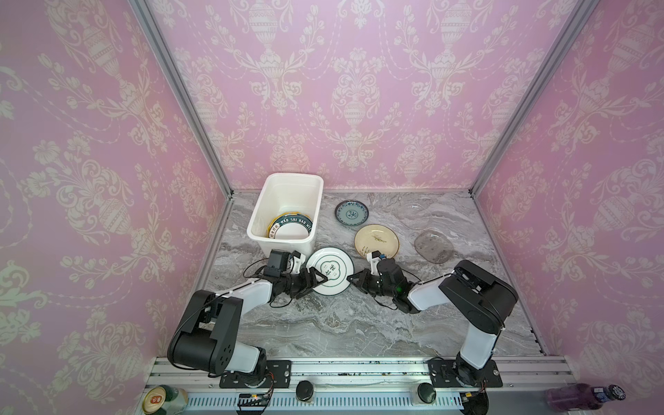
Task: Place the plates into the plastic bin on the countertop
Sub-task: Pick up the plate from the center of the table, then place the plate in the plastic bin.
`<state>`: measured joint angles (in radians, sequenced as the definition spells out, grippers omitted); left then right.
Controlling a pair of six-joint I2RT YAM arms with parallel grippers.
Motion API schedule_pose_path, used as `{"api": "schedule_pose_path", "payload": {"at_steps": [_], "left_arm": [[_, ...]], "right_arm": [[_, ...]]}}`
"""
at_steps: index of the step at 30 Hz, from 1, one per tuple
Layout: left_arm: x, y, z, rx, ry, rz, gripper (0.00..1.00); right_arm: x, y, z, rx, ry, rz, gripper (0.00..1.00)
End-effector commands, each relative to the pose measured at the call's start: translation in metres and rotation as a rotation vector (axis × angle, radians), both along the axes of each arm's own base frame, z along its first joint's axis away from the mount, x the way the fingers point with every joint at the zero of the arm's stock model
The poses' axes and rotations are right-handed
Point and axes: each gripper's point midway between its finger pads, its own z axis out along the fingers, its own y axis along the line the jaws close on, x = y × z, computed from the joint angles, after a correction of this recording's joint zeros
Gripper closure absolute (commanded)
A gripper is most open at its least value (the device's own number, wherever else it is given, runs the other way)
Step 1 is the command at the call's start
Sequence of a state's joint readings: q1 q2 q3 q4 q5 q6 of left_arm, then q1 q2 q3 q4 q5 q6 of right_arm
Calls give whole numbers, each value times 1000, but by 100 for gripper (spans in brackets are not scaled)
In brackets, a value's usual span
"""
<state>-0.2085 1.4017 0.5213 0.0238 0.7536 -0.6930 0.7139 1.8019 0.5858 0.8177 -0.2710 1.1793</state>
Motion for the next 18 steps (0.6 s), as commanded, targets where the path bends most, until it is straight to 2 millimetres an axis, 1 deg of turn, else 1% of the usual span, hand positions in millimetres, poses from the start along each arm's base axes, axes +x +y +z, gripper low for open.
{"api": "schedule_pose_path", "payload": {"at_steps": [1, 4, 9, 11, 18], "left_arm": [[-3, 0, 20, 11, -60, -17, 22], [-5, 4, 32, 24, -101, -6, 22], [-10, 8, 42, 43, -136, 8, 22], [-9, 9, 51, 40, -160, 13, 22], [-7, 5, 91, 7, -253, -11, 23]], "right_arm": [[-4, -4, 23, 24, -42, -10, 94], [-10, -13, 30, 8, -46, -19, 96], [-19, -27, 46, -41, -60, -24, 97], [-23, -31, 55, -63, -64, -19, 97], [-39, -53, 82, -129, -76, 0, 97]]}}
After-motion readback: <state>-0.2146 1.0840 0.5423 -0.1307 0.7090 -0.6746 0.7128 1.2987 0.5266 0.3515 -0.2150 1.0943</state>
